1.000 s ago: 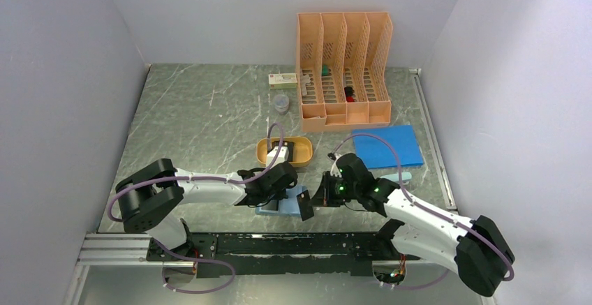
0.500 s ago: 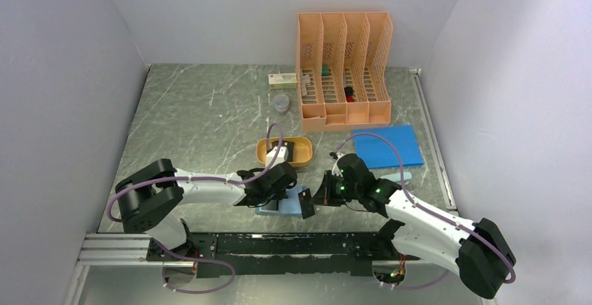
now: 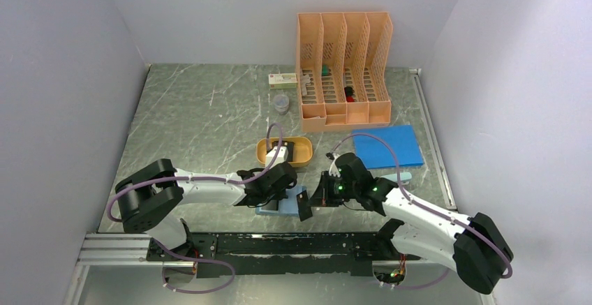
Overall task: Put the credit cards into the card holder
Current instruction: Insert the credit card into the card holder.
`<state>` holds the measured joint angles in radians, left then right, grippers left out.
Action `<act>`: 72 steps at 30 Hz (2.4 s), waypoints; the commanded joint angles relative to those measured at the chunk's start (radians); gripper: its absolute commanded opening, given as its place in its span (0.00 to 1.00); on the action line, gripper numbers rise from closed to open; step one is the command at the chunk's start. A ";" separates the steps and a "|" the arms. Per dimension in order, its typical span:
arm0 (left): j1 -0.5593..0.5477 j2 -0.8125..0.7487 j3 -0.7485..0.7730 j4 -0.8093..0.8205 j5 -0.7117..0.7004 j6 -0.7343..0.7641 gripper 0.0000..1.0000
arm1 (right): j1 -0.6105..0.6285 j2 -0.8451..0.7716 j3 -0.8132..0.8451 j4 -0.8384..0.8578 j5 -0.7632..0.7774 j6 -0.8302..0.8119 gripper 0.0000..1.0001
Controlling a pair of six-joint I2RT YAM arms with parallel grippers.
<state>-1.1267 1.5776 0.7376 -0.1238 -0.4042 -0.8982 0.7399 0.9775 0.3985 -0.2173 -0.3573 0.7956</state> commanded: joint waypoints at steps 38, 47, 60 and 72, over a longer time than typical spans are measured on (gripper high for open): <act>-0.004 -0.026 0.036 -0.136 0.139 0.052 0.51 | 0.032 0.153 0.010 0.191 -0.142 -0.029 0.00; -0.005 0.084 0.008 -0.148 0.082 0.042 0.11 | 0.034 0.132 0.002 0.124 -0.091 -0.044 0.00; -0.005 0.106 -0.051 -0.113 0.075 0.010 0.05 | 0.033 -0.046 0.002 -0.081 0.069 -0.044 0.00; -0.005 0.114 -0.066 -0.093 0.087 -0.001 0.05 | 0.031 -0.096 0.007 -0.062 0.087 -0.007 0.00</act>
<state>-1.1286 1.5867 0.7467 -0.1570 -0.3439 -0.8803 0.7681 0.8925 0.3981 -0.2996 -0.2821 0.7727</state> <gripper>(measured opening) 0.059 0.008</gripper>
